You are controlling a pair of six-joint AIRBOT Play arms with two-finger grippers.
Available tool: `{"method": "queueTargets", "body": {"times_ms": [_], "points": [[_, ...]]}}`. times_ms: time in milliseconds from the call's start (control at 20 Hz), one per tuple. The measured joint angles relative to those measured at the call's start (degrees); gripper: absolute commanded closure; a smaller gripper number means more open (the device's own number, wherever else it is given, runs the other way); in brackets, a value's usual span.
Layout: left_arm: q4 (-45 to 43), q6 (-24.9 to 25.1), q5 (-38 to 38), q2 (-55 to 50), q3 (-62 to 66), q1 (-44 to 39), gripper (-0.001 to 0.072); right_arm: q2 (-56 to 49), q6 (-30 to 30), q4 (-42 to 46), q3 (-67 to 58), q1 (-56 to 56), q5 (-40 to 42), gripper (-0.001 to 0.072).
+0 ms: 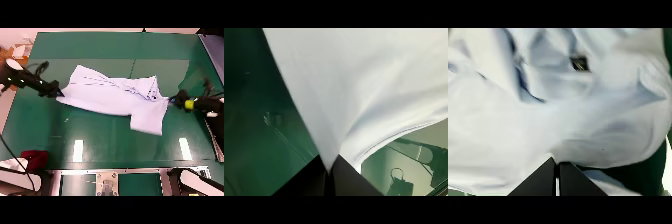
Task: Fold the shirts.
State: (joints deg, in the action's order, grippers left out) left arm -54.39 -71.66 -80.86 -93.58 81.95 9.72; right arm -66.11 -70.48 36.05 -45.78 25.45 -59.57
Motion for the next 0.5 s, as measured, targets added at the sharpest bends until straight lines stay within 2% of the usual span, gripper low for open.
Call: {"method": "queueTargets", "body": {"times_ms": [250,350,500], "points": [[4.1,-0.2,-1.1,12.6,9.7,0.0,0.0683,9.6,-3.3,0.7,-18.6,3.1,-8.2,0.0698],[5.3,-0.2,1.4,19.7,16.3,0.0,0.0683,13.5,-4.2,0.7,-27.8,4.9,-8.5,0.0698],[6.1,-0.2,6.7,29.8,27.0,0.0,0.0683,19.1,-4.9,0.5,-41.7,9.2,-4.6,0.0699]]}}
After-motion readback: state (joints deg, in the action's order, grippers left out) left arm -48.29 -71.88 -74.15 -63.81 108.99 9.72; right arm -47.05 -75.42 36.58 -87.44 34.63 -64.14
